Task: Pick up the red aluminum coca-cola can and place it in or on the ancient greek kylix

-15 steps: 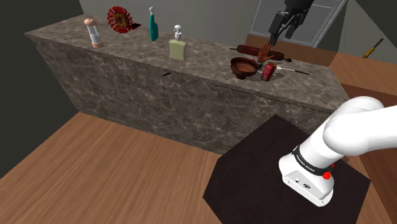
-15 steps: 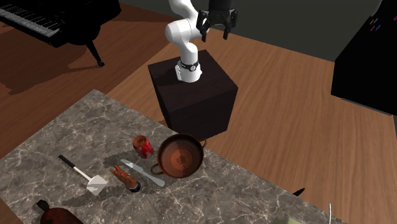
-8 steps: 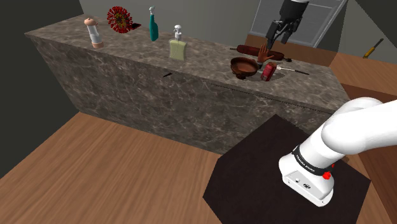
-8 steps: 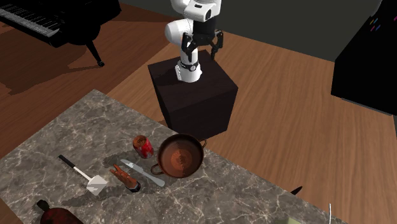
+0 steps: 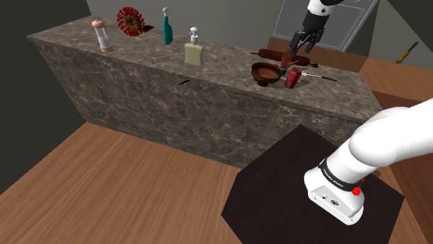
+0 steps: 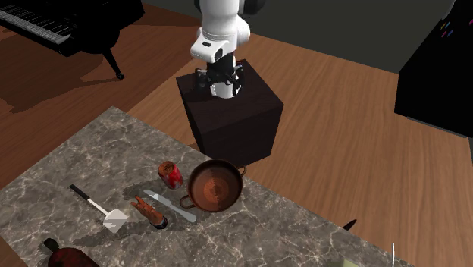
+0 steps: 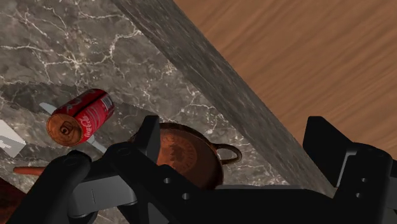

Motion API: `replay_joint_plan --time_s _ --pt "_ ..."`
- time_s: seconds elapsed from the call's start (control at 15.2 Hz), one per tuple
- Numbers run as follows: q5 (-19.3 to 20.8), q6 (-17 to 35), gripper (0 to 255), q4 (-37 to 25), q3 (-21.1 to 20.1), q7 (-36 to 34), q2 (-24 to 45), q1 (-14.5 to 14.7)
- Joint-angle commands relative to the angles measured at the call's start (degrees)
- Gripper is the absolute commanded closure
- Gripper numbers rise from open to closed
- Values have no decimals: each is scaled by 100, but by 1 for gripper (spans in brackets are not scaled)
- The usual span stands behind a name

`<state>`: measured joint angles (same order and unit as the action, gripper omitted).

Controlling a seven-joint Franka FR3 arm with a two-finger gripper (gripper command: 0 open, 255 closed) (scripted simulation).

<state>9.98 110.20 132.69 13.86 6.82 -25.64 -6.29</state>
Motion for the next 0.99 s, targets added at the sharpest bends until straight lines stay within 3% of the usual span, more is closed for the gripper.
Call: replay_joint_plan --time_s 0.0,0.46,0.92 --pt "-10 277 0 -48 204 161 325 -60" --pt "-336 968 0 -566 849 827 1593 -227" --pt "-1109 1408 0 -1390 1282 1667 3057 -512"
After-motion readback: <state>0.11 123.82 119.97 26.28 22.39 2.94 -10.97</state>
